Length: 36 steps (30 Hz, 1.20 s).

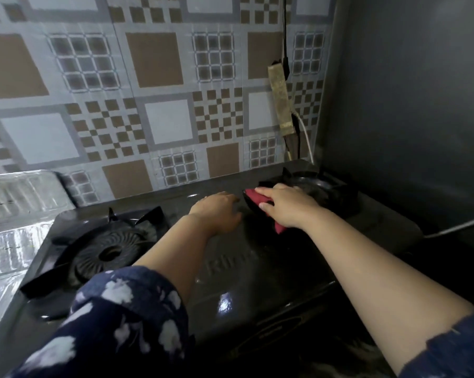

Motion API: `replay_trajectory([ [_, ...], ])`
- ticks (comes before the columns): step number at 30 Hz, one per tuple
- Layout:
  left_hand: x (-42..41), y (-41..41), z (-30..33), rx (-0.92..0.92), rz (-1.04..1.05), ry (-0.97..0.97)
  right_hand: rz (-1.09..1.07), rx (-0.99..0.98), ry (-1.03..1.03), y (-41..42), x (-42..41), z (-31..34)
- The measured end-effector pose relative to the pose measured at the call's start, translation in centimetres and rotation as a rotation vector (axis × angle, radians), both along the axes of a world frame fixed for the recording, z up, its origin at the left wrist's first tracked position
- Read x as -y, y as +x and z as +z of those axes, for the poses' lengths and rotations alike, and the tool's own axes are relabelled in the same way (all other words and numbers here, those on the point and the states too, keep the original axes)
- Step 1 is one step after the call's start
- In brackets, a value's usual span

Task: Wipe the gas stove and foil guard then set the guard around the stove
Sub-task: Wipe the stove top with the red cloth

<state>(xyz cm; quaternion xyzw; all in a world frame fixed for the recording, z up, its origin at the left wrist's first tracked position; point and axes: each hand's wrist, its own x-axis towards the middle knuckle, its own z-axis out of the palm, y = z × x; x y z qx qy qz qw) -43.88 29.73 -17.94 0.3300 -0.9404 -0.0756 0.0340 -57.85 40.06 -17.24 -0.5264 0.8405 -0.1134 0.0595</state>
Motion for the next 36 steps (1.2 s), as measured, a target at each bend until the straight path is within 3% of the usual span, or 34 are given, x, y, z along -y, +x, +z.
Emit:
replay_trajectory([
  [6,-1.2,3.3,-0.8,-0.002,-0.010,0.019,-0.001,-0.148,0.144,4.2,-2.4,-3.7],
  [11,-0.4,4.5,-1.6,0.015,-0.005,-0.009,0.074,-0.134,-0.023,4.4,-2.0,-6.5],
  [26,6.1,3.7,-1.3,-0.026,0.171,-0.054,0.035,-0.111,0.054,0.3,12.6,-6.2],
  [36,8.5,7.3,1.0,-0.024,0.340,-0.088,0.356,-0.102,0.052,1.8,17.3,-6.0],
])
